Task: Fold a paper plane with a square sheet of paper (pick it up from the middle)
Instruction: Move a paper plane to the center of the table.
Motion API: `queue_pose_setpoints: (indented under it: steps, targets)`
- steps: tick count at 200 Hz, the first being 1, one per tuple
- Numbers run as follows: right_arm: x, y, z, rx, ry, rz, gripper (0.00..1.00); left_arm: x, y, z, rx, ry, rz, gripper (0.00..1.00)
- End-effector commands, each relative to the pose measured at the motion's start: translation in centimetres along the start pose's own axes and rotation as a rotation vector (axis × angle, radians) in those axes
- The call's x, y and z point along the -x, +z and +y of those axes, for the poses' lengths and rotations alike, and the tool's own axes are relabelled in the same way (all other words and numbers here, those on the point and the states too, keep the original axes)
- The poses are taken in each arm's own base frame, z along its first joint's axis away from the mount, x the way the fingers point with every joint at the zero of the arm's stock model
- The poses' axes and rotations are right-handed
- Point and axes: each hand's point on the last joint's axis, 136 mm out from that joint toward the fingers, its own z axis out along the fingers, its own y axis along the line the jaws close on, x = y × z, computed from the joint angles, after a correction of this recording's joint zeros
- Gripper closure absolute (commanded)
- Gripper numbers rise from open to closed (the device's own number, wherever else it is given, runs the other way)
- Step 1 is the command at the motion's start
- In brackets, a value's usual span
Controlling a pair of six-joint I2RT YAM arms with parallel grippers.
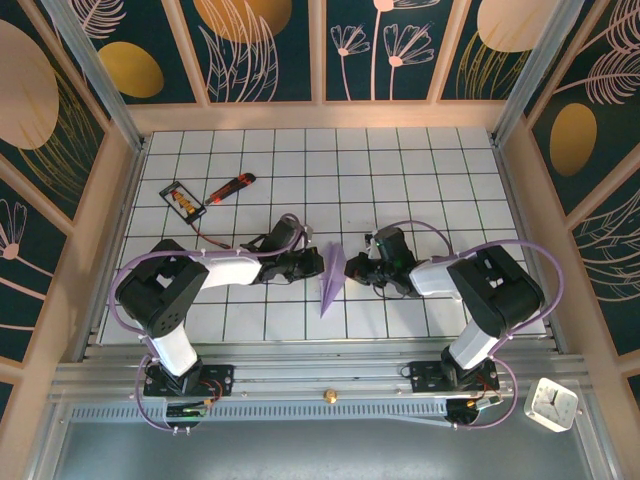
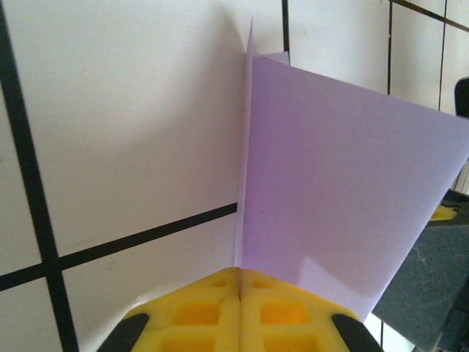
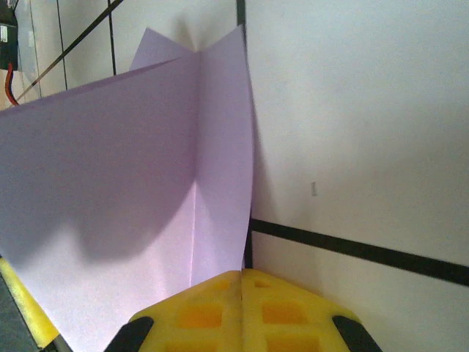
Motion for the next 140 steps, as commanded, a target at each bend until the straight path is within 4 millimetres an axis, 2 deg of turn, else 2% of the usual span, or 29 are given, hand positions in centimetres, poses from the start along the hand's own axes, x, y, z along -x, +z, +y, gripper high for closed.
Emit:
queue_pose_setpoints:
  steps: [1,12,140]
  targets:
    - [0.5,-0.3,-1.2,-0.04,-0.009,0.018,1.0,0.2,0.0,0.3,-0.025,-0.033,-0.011,0.97]
    - [0.8,-0.3,-1.2,-0.036,-0.01,0.02,1.0,0.4,-0.1,0.4,-0.029,-0.045,-0.023,1.0]
    - [2.9,-1.0,-2.0,-0.009,0.015,0.007,1.0,1.1,-0.5,2.5,-0.043,-0.146,-0.082,1.0]
